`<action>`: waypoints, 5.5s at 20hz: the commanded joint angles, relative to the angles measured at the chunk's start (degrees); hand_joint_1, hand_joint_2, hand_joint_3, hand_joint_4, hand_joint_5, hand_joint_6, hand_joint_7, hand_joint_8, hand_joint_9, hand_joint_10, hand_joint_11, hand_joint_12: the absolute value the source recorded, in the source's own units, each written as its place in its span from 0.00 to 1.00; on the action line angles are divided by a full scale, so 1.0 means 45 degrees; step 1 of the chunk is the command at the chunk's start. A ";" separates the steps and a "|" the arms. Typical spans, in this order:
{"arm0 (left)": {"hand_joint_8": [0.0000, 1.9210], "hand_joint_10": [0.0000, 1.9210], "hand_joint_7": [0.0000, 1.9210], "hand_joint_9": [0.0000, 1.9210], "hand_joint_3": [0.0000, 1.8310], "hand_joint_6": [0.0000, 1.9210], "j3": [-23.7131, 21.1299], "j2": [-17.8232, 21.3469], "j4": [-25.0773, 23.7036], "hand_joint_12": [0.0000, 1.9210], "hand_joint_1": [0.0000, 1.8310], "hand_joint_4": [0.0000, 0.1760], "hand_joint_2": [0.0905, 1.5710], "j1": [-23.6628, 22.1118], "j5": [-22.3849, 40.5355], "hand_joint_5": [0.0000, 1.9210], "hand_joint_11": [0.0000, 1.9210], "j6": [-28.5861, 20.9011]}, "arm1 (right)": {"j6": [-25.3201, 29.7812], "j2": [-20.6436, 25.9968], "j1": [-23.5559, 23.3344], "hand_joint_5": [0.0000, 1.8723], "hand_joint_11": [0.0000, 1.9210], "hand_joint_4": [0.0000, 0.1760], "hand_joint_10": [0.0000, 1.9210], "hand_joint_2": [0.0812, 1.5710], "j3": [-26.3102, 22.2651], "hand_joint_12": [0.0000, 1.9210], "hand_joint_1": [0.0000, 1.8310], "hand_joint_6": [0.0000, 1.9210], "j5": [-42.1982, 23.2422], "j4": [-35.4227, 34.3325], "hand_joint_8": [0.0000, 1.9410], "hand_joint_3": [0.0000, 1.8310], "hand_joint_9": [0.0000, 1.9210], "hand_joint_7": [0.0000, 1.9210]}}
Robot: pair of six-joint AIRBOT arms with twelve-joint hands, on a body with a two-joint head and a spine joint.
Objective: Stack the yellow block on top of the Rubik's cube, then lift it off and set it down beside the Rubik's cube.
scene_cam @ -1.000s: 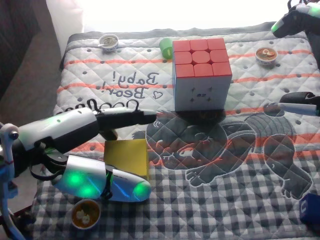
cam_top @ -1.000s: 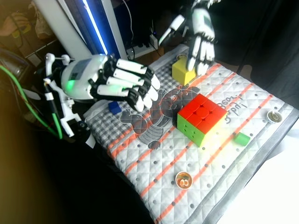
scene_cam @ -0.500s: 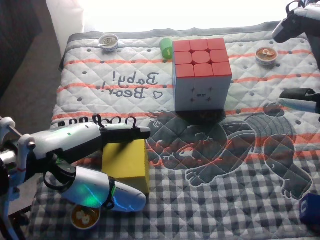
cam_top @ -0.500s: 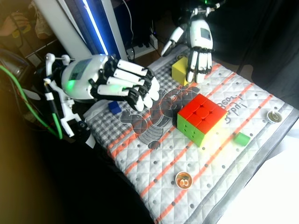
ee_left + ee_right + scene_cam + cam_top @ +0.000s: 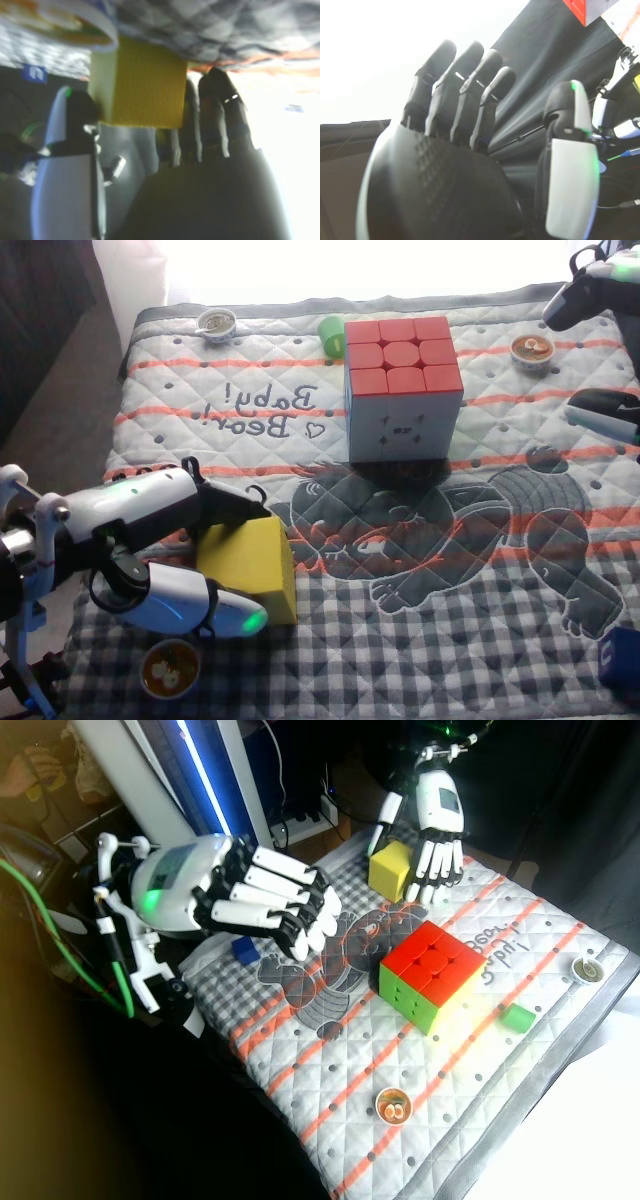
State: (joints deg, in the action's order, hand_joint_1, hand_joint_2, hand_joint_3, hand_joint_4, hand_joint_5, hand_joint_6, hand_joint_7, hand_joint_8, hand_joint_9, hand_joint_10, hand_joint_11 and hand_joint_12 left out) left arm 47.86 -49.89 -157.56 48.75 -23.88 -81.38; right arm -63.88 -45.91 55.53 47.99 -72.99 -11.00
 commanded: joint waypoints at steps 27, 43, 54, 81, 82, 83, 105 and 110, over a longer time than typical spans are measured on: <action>0.61 0.57 0.44 0.36 0.00 0.67 0.3626 -0.2713 -0.1910 0.84 0.64 0.08 0.74 -0.5007 -0.3411 0.43 0.25 -0.3476 | 0.0035 -0.0322 -0.0172 0.39 0.17 0.00 0.75 0.78 0.0341 0.94 0.60 0.71 -0.1538 0.0042 0.60 0.00 0.27 0.33; 0.55 0.69 0.12 0.00 0.00 0.36 0.7207 -0.6165 -0.1414 0.93 0.56 0.00 0.66 -0.5769 0.0686 0.38 0.00 -0.3478 | 0.0035 -0.0521 -0.0184 0.31 0.18 0.00 0.74 0.72 0.0529 0.93 0.58 0.61 -0.1536 0.0095 0.59 0.00 0.28 0.35; 0.02 0.37 0.14 0.00 0.00 0.00 0.7230 -0.6078 -0.1238 0.76 0.46 0.37 0.49 -0.5589 0.0769 0.15 0.00 -0.3482 | 0.0047 -0.0520 -0.0185 0.38 0.17 0.00 0.74 0.78 0.0528 0.94 0.59 0.71 -0.1539 0.0096 0.59 0.00 0.27 0.34; 0.03 0.43 0.13 0.00 0.00 0.00 0.2061 -0.1622 -0.0818 0.82 0.02 0.56 0.72 -0.3019 -0.7052 0.02 0.00 -0.3493 | 0.0061 -0.1555 -0.2979 0.01 0.00 0.00 0.01 0.55 0.2037 0.41 0.31 0.02 0.0926 0.0102 0.00 0.00 0.03 0.01; 0.02 0.42 0.11 0.00 0.00 0.01 0.1774 -0.1386 -0.0733 0.87 0.04 0.75 0.70 -0.2730 -0.7586 0.03 0.00 -0.3502 | 0.0061 -0.1748 -0.3245 0.03 0.00 0.00 0.02 0.56 0.2225 0.47 0.29 0.02 0.1230 0.0102 0.00 0.00 0.04 0.01; 0.01 0.42 0.10 0.00 0.00 0.01 0.1559 -0.1183 -0.0665 0.90 0.04 0.66 0.70 -0.2470 -0.7962 0.03 0.00 -0.3506 | 0.0061 -0.1929 -0.3493 0.04 0.00 0.00 0.02 0.58 0.2410 0.49 0.29 0.03 0.1481 0.0100 0.01 0.00 0.05 0.02; 0.02 0.40 0.18 0.07 0.00 0.00 0.0495 -0.0457 0.0001 0.75 0.15 0.00 0.79 -0.0499 -1.0543 0.09 0.00 -0.4692 | 0.0062 -0.4591 -0.5549 0.20 0.00 0.00 0.04 0.60 0.5117 0.79 0.24 0.01 0.6532 0.0366 0.01 0.01 0.23 0.23; 0.03 0.40 0.21 0.09 0.00 0.01 0.0495 -0.0457 -0.0027 0.79 0.19 0.00 0.76 -0.0398 -1.0707 0.11 0.00 -0.4930 | 0.0063 -0.4647 -0.5549 0.45 0.24 0.00 0.65 0.70 0.5206 0.93 0.55 0.04 0.6671 0.0359 0.35 0.00 0.37 0.47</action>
State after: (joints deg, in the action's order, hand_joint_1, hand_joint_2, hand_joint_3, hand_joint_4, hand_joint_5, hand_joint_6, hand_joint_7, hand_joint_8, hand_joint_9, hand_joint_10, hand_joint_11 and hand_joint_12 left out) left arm 50.15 -52.23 -155.76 47.44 -64.73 -103.04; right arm -63.24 -66.76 31.51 71.22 -37.10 -9.82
